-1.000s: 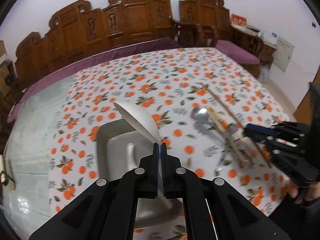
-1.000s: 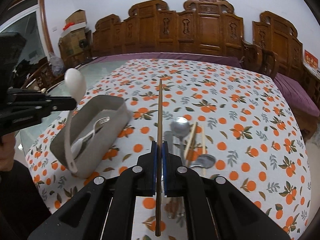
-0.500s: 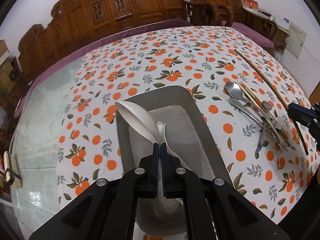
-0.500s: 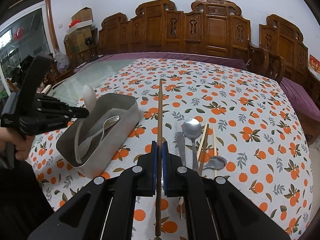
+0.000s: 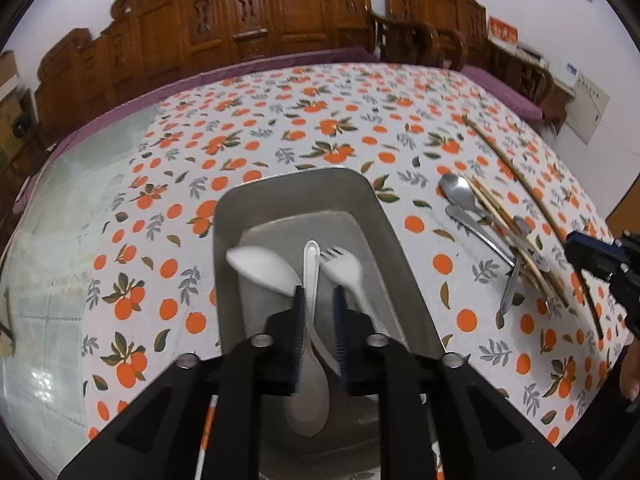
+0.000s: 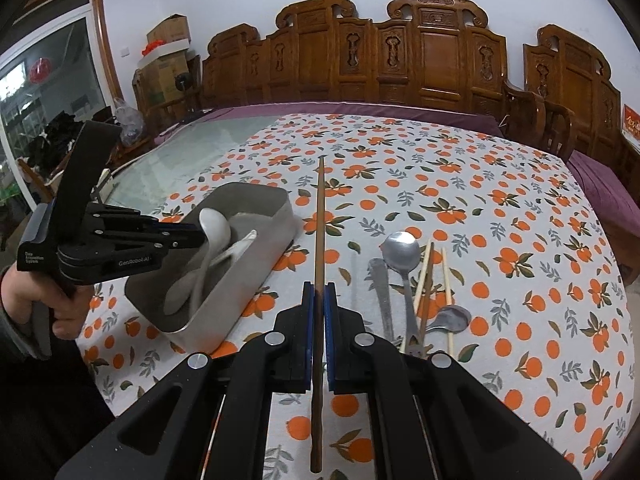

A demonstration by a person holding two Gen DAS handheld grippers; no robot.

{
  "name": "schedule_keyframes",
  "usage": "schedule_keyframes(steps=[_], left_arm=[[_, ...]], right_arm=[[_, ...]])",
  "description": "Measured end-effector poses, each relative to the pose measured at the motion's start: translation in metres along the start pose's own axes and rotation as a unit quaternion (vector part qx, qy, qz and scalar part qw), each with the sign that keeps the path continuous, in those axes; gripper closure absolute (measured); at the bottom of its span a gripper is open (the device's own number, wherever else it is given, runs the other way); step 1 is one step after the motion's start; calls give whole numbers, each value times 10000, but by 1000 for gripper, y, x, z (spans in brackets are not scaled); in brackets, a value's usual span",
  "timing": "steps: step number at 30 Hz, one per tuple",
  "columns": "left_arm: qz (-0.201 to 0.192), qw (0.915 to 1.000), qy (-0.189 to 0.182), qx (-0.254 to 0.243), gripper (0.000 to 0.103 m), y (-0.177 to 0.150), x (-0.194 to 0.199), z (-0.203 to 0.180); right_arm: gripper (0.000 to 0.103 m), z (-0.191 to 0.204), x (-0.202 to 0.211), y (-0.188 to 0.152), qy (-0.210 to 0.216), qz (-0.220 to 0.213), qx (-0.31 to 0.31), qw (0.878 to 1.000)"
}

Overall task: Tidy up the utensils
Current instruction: 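Carry the spoon into the tray and open the left tool while the right tool carries the chopstick, then lower the chopstick into the tray and open the right tool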

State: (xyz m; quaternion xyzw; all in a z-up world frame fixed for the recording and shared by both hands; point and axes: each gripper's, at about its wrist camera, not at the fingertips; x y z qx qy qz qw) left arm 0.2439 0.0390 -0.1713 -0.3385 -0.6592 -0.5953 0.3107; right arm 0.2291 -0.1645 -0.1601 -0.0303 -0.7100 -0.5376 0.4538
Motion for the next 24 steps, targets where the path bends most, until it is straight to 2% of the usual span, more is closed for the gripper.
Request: schedule_keyframes(steps=[3, 7, 9, 12, 17, 19, 22, 24], left_arm=[[-256, 9996, 68, 34, 86, -6, 13, 3], [-488, 9987, 87, 133, 71, -11, 29, 11], [-541, 9983, 74, 199, 70, -12, 34, 16], [-658, 9972, 56, 350, 52, -11, 41, 28], [-830, 9946, 1, 628, 36, -3, 51, 50], [-919, 9933, 25, 695, 25, 0, 56, 59], [-1030, 9918, 130, 745, 17, 1, 60, 69], [-1075, 9906, 227, 812, 16, 3, 61, 77]], right_arm=[[97, 9, 1, 2, 76, 2, 15, 10000], [97, 23, 1, 5, 202, -22, 93, 9998], [97, 32, 1, 7, 265, -28, 120, 9996], [97, 42, -1, 11, 323, -4, 182, 9993], [97, 59, -9, 20, 393, 1, 209, 9990], [97, 64, -13, 24, 434, -3, 211, 9988], [97, 70, -20, 33, 511, -15, 157, 9986], [97, 73, -27, 38, 561, -18, 99, 9984]])
Point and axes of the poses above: each gripper's, at about its wrist camera, not at the fingertips, and x roughly against the way its jaws point, z to its left, y to its top, and after that the axes turned 11 degrees about x, right-handed
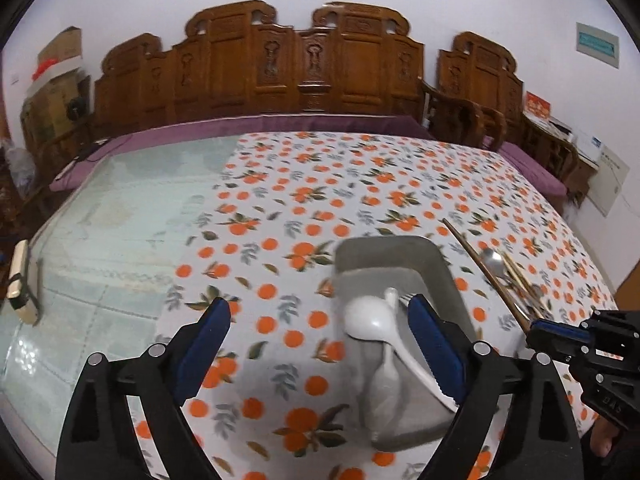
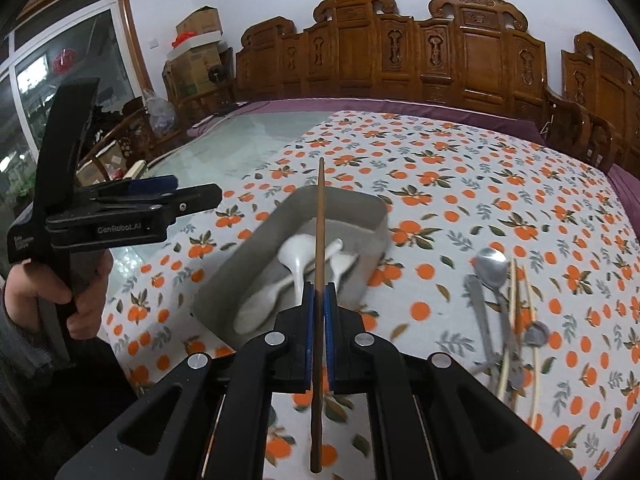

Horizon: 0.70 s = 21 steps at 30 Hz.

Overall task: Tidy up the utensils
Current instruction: 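Lower the chopstick into the tray and open the right tool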

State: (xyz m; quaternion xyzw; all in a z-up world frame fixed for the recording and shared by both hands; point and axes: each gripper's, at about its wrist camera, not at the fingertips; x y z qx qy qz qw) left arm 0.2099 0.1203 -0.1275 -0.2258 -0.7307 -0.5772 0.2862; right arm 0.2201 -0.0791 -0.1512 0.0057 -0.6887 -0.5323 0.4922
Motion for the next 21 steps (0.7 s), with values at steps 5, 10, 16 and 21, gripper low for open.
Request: schedule_keyframes(steps=[5, 10, 16, 21], left_arm=[[9, 9996, 86, 270, 16, 6, -2, 20], [-24, 9992, 129, 366, 16, 9, -1, 31], [-29, 9990, 169, 418, 16, 10, 0, 37], [-50, 9994, 156, 319, 16, 9, 1, 34]], right_arm=[[97, 3, -28, 14, 132, 23, -208, 9997], [97, 1, -52, 20, 207, 77, -414, 9989], [97, 4, -74, 19, 204, 228, -478, 9984], [96, 6, -89, 16, 292, 340, -481, 9978]])
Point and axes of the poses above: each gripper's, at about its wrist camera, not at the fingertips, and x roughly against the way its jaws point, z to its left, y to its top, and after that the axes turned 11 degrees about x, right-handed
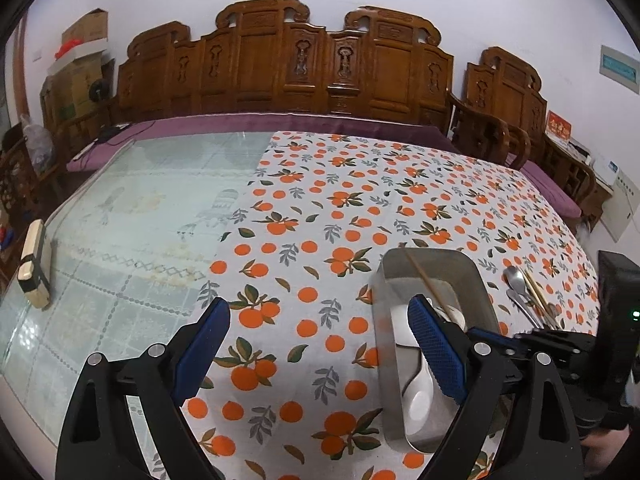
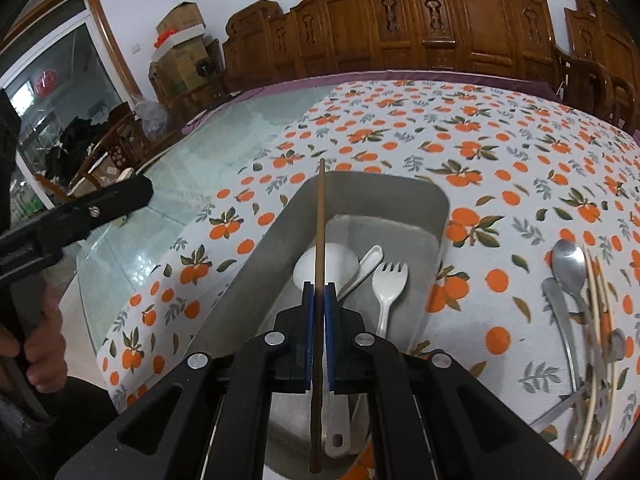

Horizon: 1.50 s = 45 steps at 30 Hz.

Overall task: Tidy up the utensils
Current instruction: 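Lower the chopstick into the tray and open the right tool, then grasp a metal spoon with the right tool while the left tool reaches toward the utensils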

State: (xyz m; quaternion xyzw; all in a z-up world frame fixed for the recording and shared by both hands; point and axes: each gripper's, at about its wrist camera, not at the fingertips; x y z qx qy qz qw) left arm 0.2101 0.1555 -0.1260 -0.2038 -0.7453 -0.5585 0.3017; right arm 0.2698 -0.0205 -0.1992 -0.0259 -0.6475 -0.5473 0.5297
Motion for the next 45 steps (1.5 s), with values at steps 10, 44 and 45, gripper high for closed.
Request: schedule_keyframes(steps=[10, 44, 45], left_arm=[[24, 9999, -85, -139, 16, -3, -2, -15], [99, 9881, -909, -1236, 16, -62, 0, -145], [116, 9881, -909, -1237, 16, -63, -1, -146]], right_arm=[[93, -13, 15, 0, 36, -273, 123, 9995], [84, -150, 70, -57, -1237, 203, 334, 9915], [84, -151, 67, -57, -1195, 243, 347, 9919]])
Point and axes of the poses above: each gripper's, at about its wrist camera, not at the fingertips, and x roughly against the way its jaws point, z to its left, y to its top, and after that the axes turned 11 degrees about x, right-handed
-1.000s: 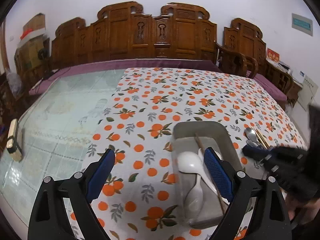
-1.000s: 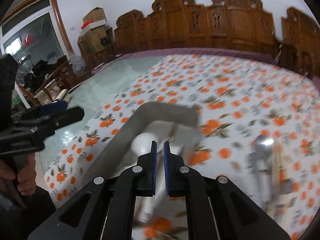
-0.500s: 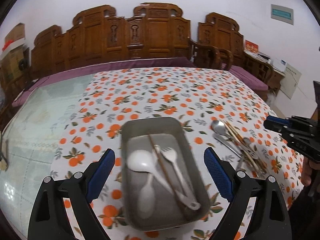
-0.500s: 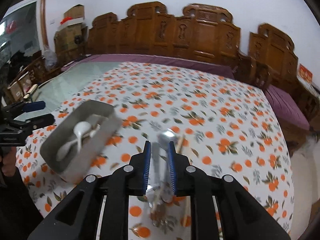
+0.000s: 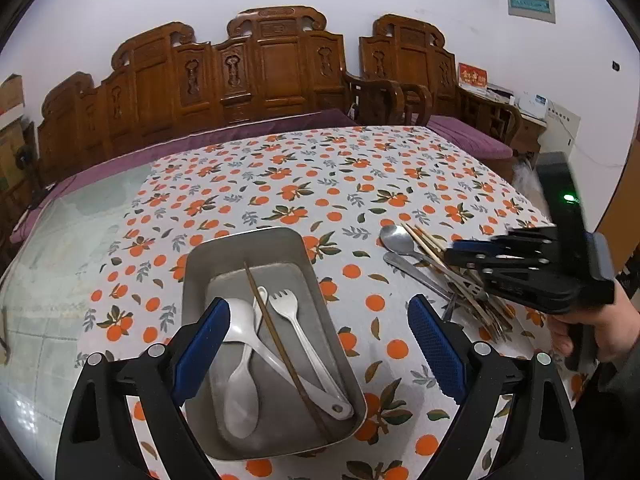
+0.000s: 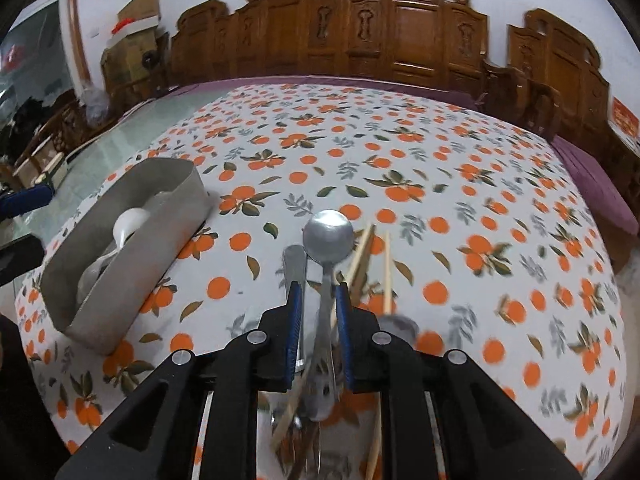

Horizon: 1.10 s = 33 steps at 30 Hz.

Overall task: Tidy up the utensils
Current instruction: 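Grasp a metal spoon with the right tool while the left tool reaches toward the utensils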

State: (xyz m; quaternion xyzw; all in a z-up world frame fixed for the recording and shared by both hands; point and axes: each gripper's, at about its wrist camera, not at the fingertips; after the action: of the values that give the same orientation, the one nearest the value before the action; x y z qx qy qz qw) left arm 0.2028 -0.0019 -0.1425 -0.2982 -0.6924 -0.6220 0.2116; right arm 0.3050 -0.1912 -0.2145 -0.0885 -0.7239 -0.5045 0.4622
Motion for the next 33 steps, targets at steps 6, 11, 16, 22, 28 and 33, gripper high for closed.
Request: schedule_keyframes(steps=[6, 11, 16, 22, 28, 33], left_arm=[[72, 10000, -60, -27, 16, -1, -5, -6], [89, 9999, -107, -87, 16, -3, -6, -12], [101, 9998, -109, -123, 16, -4, -7, -15], [60, 9998, -109, -142, 16, -5, -6, -17], [-9, 9997, -101, -206, 16, -5, -2, -25], [-13, 9996, -113, -268, 16, -5, 2, -39]], right_arm=[[84, 1, -23, 8, 61, 242, 244, 9994], [84, -4, -39, 11, 93, 534, 317, 9980], [87, -6, -48, 13, 76, 669, 313, 9972], [96, -12, -40, 14, 36, 511, 186, 9985], [96, -31, 4, 11, -47, -37, -240, 9997], [96, -54, 21, -4, -199, -80, -473, 9987]])
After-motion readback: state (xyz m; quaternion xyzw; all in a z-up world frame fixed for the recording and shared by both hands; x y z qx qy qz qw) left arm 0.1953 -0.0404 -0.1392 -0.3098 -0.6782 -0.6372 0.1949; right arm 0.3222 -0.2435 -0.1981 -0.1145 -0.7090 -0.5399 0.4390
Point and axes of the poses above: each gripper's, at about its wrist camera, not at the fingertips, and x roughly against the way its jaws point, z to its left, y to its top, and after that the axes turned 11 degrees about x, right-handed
